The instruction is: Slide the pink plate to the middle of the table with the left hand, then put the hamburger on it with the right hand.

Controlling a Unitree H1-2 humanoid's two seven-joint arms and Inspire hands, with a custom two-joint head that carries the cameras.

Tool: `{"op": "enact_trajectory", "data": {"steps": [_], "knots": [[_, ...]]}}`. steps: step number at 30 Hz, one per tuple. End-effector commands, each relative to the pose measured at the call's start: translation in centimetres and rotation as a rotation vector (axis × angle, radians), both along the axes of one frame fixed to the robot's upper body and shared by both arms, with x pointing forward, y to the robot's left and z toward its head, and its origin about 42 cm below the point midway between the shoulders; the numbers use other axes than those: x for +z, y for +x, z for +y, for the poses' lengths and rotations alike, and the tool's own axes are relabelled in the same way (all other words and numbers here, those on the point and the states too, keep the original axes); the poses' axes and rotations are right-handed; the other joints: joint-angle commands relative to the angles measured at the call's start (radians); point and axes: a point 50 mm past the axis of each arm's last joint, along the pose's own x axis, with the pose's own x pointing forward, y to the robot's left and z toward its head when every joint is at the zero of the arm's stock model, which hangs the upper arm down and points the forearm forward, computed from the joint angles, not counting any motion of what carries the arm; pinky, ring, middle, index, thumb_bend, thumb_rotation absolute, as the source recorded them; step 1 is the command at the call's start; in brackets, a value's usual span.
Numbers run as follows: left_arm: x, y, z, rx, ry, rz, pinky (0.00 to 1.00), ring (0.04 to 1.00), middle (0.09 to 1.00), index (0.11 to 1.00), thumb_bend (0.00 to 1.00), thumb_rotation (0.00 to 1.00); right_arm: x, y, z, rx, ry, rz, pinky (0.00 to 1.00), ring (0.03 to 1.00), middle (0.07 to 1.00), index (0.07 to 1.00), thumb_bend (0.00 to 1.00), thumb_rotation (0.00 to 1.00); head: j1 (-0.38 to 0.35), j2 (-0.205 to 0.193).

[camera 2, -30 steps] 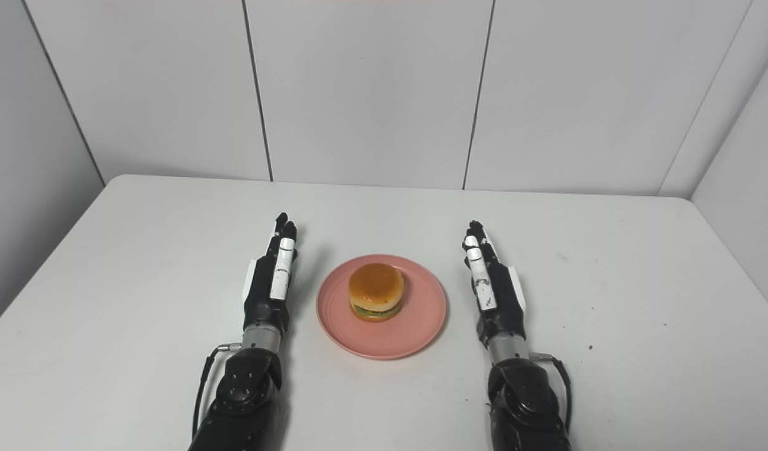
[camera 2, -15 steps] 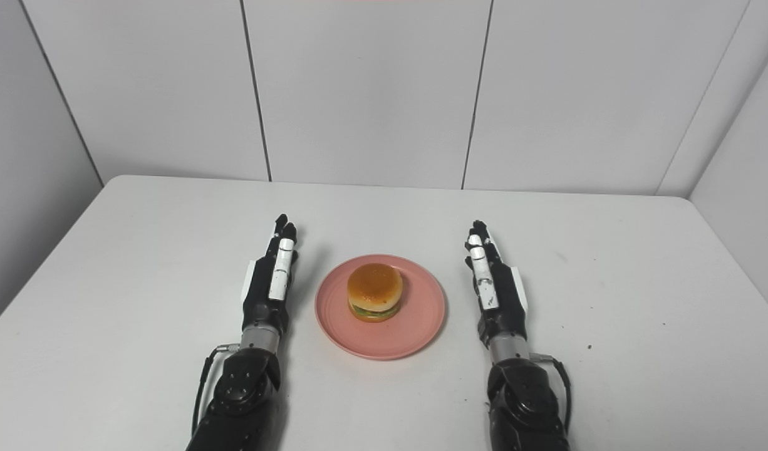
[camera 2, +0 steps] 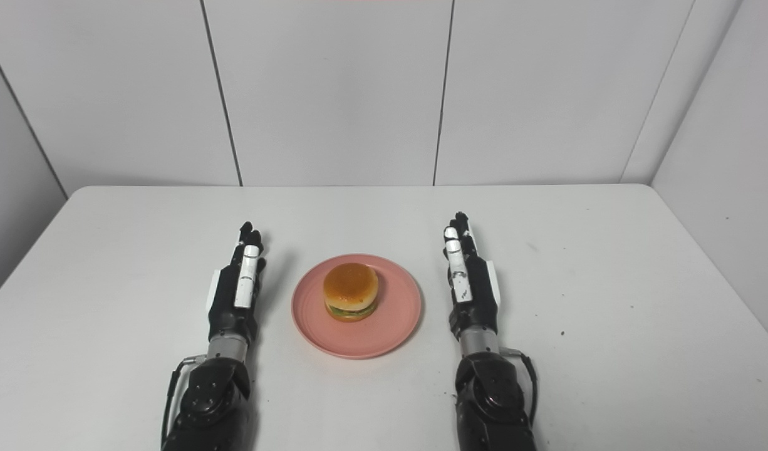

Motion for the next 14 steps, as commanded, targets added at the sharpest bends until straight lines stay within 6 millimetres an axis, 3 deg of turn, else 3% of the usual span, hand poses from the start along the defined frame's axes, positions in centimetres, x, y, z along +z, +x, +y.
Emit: {"op": "enact_trajectory", "data": {"steps": [1, 9, 14], "knots": [[0.5, 0.1, 0.3, 0.0, 0.009, -0.047, 1.0, 1.0, 1.0, 1.0, 0.73, 0.92, -2.3, -1.4, 0.8, -0.01, 0.027, 0.034, 1.0, 0.982, 1.0, 0.982, 0.78, 0.85, 0.0, -0.001], [0.6, -0.2, 0.1, -0.011, -0.005, -0.053, 1.0, 1.0, 1.0, 1.0, 0.76, 0.91, -2.2, -2.0, 1.0, -0.017, 0.023, 0.024, 0.99, 0.977, 0.999, 0.986, 0.78, 0.87, -0.014, 0.004], [0.6, -1.8, -0.3, -0.021, -0.017, -0.052, 1.0, 1.0, 1.0, 1.0, 0.78, 0.91, -1.5, -2.8, 0.8, -0.007, 0.034, 0.005, 0.98, 0.976, 0.99, 0.97, 0.81, 0.84, -0.001, 0.01]]}}
